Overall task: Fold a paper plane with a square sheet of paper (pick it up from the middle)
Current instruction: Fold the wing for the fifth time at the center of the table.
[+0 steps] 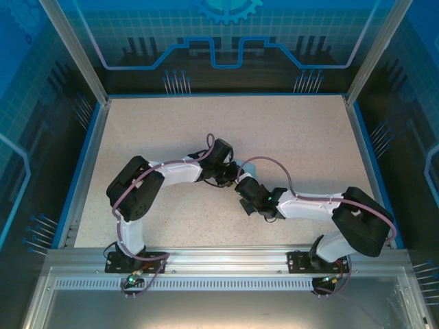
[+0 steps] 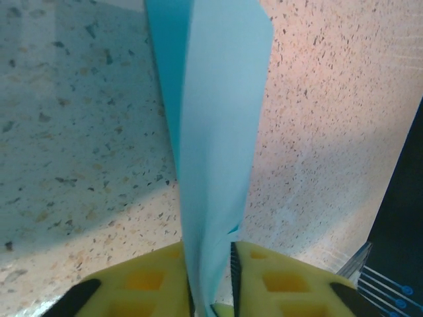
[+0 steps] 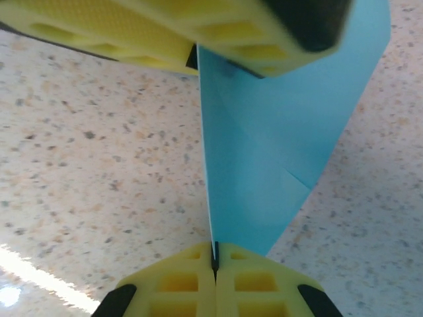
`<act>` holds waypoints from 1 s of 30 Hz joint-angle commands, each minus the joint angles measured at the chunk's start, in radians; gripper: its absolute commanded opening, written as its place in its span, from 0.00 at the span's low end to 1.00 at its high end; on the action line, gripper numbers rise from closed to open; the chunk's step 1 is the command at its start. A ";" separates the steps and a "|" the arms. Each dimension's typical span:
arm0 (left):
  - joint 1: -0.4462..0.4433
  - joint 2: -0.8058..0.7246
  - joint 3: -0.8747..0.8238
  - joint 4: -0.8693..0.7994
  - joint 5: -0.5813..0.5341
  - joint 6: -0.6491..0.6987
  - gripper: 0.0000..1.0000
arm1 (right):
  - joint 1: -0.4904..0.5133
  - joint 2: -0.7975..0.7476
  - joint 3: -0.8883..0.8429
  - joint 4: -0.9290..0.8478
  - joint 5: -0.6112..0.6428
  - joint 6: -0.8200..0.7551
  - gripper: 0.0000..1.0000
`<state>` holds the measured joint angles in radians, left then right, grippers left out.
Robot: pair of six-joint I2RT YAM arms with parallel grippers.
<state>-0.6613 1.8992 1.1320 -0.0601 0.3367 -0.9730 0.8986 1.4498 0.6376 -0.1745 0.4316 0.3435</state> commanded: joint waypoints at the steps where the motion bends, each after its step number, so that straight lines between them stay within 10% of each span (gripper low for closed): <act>1: 0.009 -0.084 -0.028 -0.041 -0.020 0.009 0.33 | -0.031 -0.043 -0.055 0.102 -0.163 0.032 0.00; 17: 0.012 -0.255 -0.182 0.011 -0.051 0.022 0.51 | -0.258 -0.116 -0.235 0.348 -0.641 0.171 0.00; 30: -0.032 -0.140 -0.146 0.165 0.057 0.040 0.32 | -0.406 -0.038 -0.225 0.396 -0.897 0.223 0.00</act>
<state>-0.6876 1.7065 0.9524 0.0479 0.3401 -0.9379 0.5095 1.3918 0.4110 0.2111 -0.4007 0.5541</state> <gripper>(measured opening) 0.325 0.047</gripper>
